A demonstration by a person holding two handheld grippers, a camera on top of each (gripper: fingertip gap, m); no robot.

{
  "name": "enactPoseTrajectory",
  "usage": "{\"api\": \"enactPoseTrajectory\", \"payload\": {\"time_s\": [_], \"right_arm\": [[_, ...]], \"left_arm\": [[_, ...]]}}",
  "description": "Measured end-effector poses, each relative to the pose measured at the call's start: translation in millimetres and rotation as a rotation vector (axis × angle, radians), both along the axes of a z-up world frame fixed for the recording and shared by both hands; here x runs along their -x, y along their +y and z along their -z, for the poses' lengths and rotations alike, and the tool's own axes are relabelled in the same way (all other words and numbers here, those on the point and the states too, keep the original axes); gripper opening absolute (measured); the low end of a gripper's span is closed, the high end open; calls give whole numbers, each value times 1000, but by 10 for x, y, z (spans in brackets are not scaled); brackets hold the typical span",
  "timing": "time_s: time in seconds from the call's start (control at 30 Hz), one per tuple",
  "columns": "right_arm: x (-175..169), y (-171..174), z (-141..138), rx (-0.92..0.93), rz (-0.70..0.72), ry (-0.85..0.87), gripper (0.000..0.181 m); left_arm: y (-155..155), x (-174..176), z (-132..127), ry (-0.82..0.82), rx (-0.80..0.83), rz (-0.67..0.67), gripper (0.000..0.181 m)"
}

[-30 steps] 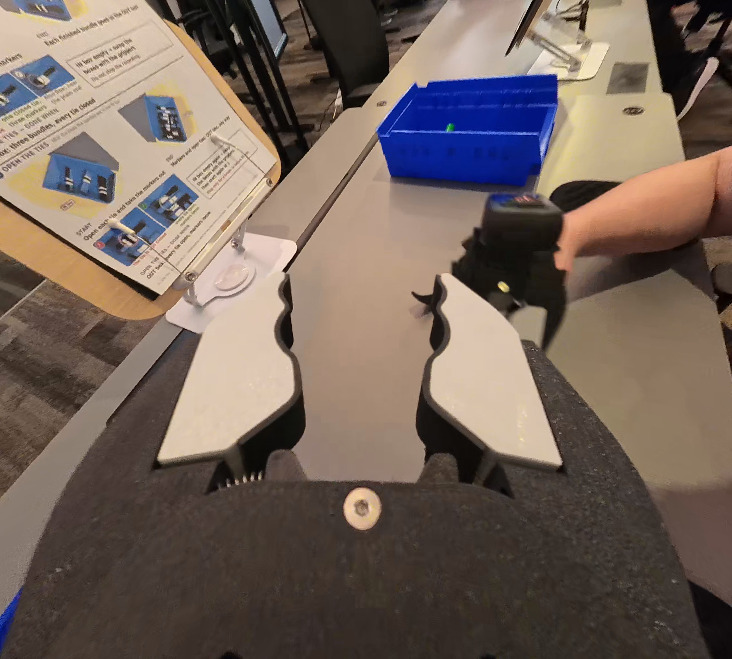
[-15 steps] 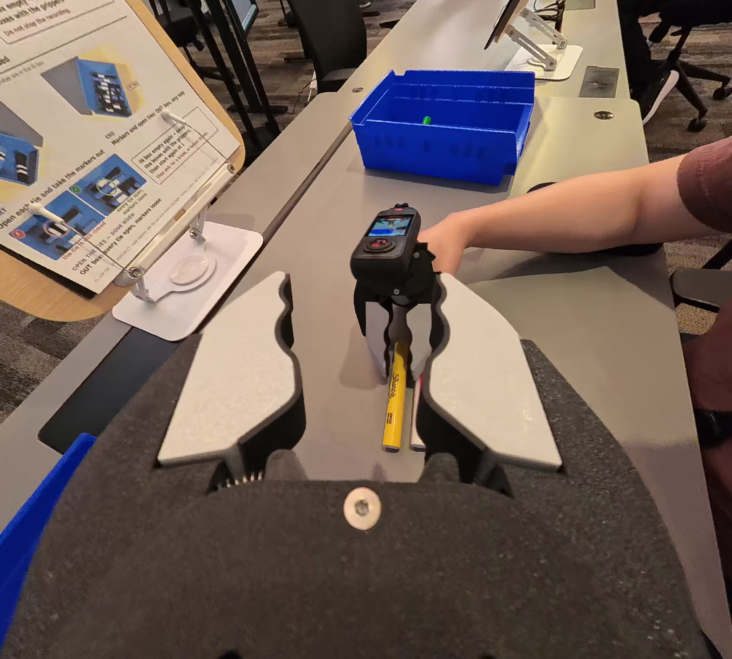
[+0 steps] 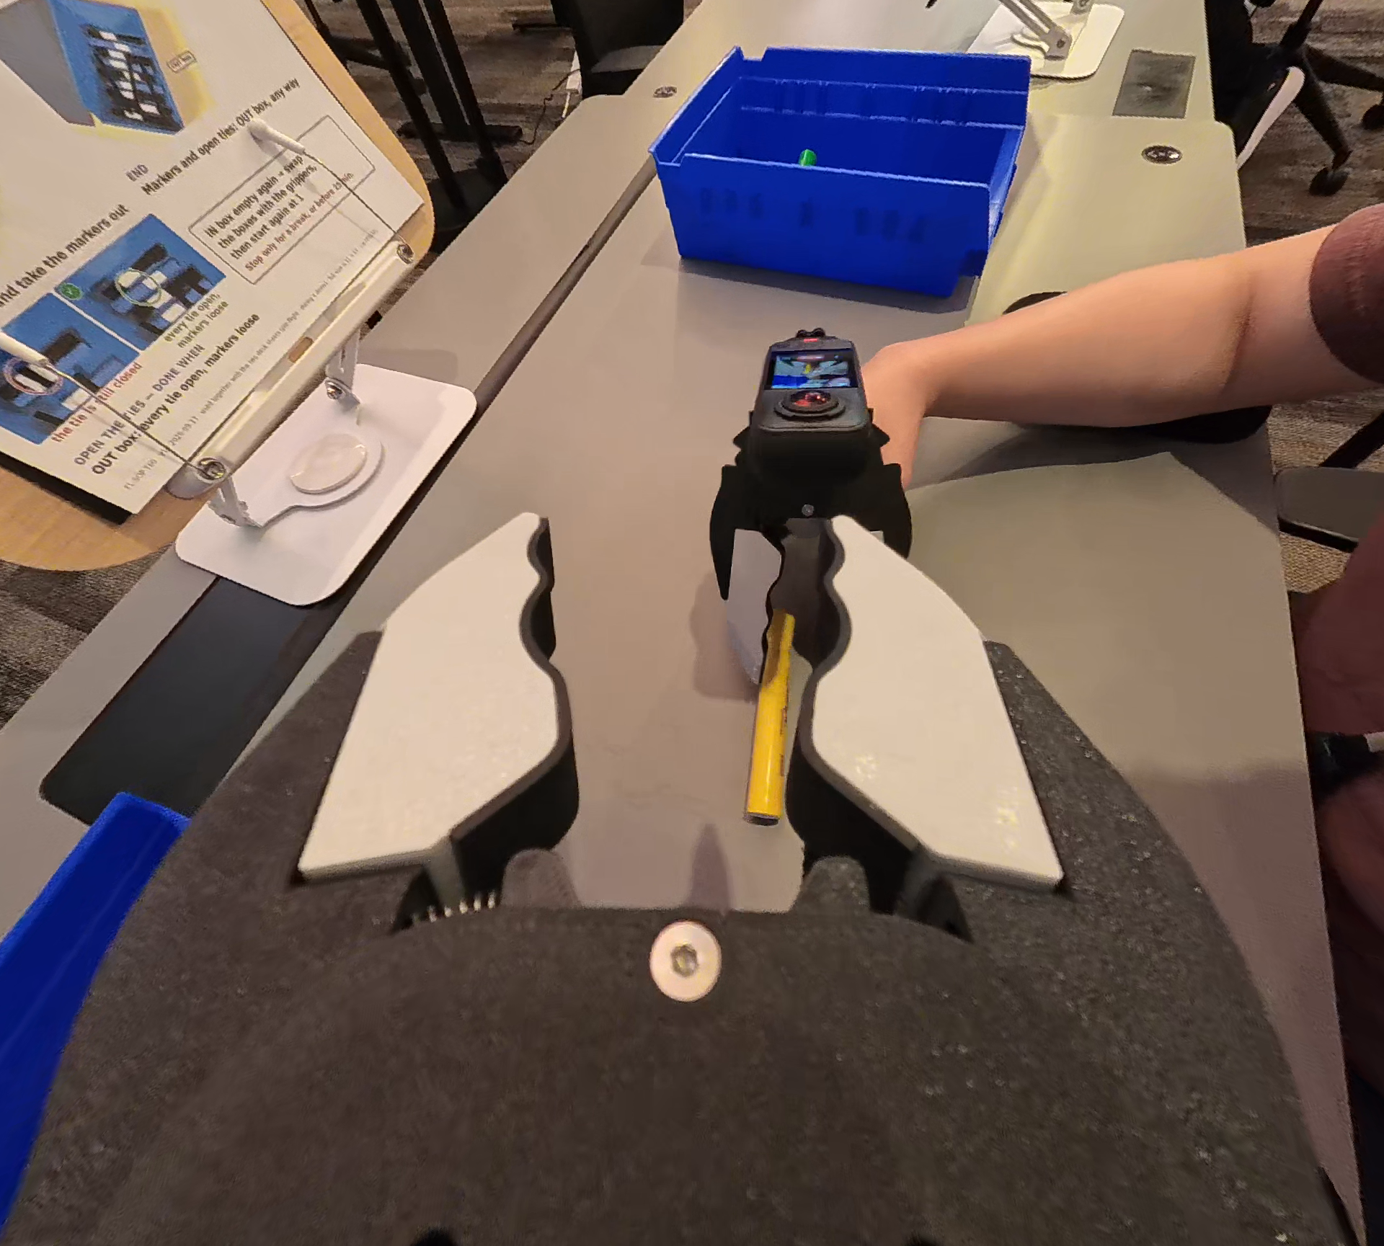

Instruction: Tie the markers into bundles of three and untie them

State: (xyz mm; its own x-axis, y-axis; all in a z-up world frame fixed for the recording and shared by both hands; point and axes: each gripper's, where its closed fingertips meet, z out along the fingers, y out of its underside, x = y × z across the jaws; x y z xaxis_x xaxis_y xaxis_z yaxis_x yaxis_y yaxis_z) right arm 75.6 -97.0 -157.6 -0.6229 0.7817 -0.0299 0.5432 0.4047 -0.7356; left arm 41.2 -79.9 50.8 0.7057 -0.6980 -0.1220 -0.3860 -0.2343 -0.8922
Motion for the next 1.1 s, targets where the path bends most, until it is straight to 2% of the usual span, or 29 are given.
{"api": "enactPoseTrajectory", "payload": {"time_s": [0.13,0.27,0.3,0.4,0.47,0.53,0.63,0.73,0.8,0.9,1.0,1.03,1.1], "right_arm": [[-26,-21,28,-59,0,0,45],[-116,-410,-246,126,-62,31,46],[-159,-542,-267,150,-88,24,52],[-297,-876,-283,51,-140,89,66],[-396,-1005,-227,-78,-184,177,66],[-417,-990,-99,-196,-176,198,68],[-350,-926,-91,-173,-128,186,67],[-202,-712,-169,-207,-56,244,69],[-123,-538,-127,-212,-15,204,72],[-148,-450,-88,-62,17,47,69],[-229,-630,-286,117,2,67,67],[-276,-695,-276,121,-11,62,72],[-386,-792,-79,18,-35,4,81]], "left_arm": [[-10,-18,28,5,13,11,67],[-13,-26,82,20,32,11,67],[-20,-40,90,19,37,19,67],[-11,-48,128,32,50,17,67],[-6,-49,162,49,58,20,67],[6,-46,173,55,59,19,68],[13,-61,177,46,67,20,67],[5,-73,192,61,72,17,67],[-10,-84,201,73,74,20,67],[-23,-94,183,72,69,22,67],[-53,-113,171,60,73,33,67],[-59,-107,174,67,71,33,67],[-70,-101,179,73,72,37,67]]}}
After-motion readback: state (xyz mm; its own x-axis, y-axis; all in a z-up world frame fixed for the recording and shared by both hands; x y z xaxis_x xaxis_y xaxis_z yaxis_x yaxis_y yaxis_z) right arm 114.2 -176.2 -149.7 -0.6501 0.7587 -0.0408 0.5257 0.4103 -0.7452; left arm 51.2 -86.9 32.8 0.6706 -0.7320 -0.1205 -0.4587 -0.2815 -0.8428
